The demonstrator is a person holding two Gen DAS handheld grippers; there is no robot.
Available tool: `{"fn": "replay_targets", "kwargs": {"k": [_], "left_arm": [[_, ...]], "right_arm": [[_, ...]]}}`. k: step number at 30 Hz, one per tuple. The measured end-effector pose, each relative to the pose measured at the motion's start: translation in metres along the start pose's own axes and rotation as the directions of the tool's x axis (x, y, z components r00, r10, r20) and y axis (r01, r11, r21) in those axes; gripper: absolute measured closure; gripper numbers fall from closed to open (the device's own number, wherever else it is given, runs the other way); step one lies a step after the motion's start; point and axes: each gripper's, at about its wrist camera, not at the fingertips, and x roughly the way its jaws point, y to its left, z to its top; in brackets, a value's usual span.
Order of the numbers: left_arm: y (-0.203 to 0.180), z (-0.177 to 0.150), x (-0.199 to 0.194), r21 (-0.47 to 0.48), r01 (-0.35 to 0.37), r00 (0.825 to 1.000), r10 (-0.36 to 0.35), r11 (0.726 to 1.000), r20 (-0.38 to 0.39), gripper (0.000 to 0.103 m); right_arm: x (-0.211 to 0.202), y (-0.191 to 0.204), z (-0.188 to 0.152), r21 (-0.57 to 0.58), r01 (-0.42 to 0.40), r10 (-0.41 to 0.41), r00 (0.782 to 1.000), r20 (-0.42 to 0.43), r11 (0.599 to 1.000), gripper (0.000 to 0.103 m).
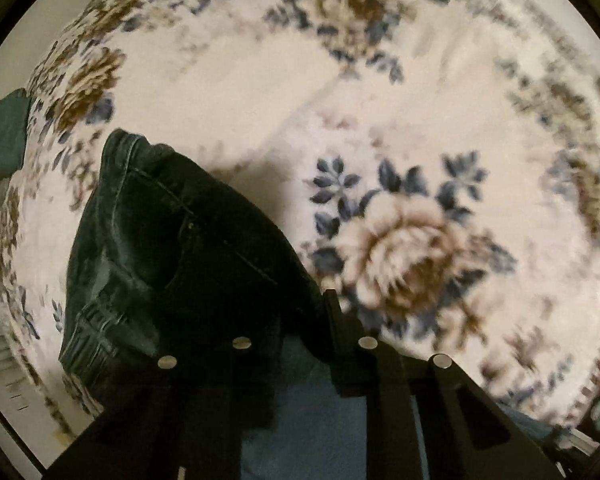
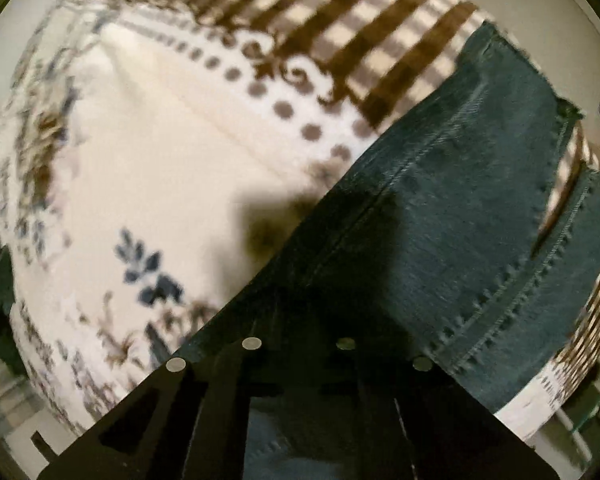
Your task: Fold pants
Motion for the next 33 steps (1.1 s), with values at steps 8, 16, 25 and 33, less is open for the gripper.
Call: {"fn": "replay_targets", "kwargs": {"k": [8,16,25,33], "left_arm": [[0.059,-0.083,-0.024,-0.082,0.128,0.992,-0.126,0.988,0.028,0.088],[0.121,-0.166,0.049,-0.194,0.14,0.982,-0.161,0.971,-0.099,0.084],[0.194,-0.184,0.018,-0.277,0.314,0.948,-0.316,0.908,0.039,0.037],[0.26,-0.133,0.044,-0.4,0.265,0.964,-0.236,0.877,0.12,0.035]], "right_arm": [[-0.036,-0.088,-0.085,-0.044,-0.083,0.085,0.995,0.058,0.996,0.098],[-0.001,-0.16,-0.138,-0.049,-0.001,0.004,0.999,0.047,0.999,0.099],[0.009,-0.184,-0.175,-0.019,-0.144,0.144,0.99,0.001,0.989,0.05],[0.027,-0.149,-0.237,-0.018,-0.249,0.249,0.968,-0.031,0.968,0.046]]}}
